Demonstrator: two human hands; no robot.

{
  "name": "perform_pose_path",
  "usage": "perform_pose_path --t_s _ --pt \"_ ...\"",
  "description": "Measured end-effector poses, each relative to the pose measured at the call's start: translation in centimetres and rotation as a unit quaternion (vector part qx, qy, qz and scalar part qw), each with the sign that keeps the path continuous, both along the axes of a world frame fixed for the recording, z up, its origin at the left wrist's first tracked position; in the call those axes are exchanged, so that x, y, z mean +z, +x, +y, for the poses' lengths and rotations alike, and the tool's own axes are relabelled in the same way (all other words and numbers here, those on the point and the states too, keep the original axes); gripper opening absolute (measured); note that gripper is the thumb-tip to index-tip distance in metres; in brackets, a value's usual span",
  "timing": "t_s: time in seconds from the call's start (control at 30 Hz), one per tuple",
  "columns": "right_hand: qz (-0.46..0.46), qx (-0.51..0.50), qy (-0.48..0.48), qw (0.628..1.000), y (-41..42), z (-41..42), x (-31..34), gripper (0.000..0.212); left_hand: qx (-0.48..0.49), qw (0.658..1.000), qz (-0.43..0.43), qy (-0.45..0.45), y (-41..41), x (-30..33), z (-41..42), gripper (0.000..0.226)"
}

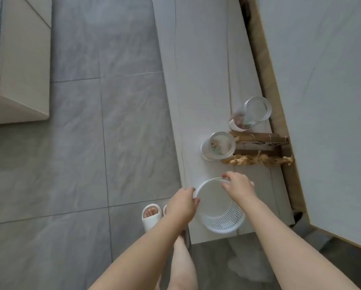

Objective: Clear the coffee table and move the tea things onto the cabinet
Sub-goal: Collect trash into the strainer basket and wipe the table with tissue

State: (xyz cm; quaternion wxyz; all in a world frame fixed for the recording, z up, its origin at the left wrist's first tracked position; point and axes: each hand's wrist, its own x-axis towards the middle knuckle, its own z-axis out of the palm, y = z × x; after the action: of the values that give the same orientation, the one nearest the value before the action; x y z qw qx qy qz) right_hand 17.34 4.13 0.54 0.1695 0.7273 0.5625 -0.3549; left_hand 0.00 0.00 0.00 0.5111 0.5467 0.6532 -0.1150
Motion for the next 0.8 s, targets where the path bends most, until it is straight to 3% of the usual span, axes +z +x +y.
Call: perform_pose_path --t_s 0.1,0.27,0.5,0.8 --pt "0.001 -0.057 -0.012 0.998 0.7 -0.2 -1.6 0.035 0.001 1.000 -0.004 -0.006 0.8 -1.7 -0.1 0.043" --pt "0.035 -0.159 -0.002 0.987 1.1 -0.3 -2.3 0.025 0.092 0.993 -0.008 -0.077 1.2 -2.8 -0.4 0.040" --pt "-0.014 -0.087 0.029 0.996 -1.1 1.1 0.7 0.022 0.164 0.984 -0.024 -0.058 -1.5 -0.2 0.6 0.028" --pt "0.082 0.007 0.034 0.996 -10.2 4.9 11.5 0.020 0.249 0.968 -0.024 -0.015 -10.4 11.1 1.7 0.021"
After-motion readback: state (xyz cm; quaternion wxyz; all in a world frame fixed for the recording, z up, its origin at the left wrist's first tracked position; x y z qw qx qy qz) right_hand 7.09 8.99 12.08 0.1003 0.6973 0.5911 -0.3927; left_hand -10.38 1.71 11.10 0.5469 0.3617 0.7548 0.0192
